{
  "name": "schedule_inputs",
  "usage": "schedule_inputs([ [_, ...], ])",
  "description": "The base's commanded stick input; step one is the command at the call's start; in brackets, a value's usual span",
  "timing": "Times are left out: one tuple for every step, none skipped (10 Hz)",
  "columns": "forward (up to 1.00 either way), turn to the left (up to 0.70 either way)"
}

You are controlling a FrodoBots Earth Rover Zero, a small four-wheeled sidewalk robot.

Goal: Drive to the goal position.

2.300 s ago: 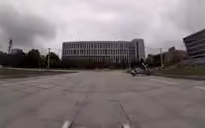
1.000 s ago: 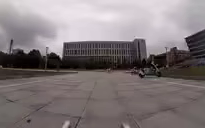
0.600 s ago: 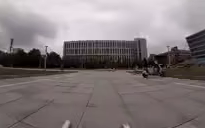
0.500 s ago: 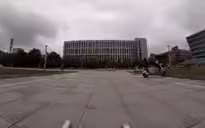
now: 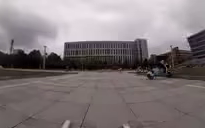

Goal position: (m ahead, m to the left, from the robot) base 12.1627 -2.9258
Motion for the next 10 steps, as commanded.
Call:
schedule_inputs([
  [1.00,0.00],
  [1.00,0.00],
  [1.00,0.00],
  [1.00,0.00],
  [1.00,-0.02],
  [1.00,-0.27],
  [1.00,-0.27],
  [1.00,-0.27],
  [1.00,-0.27],
  [1.00,-0.27],
])
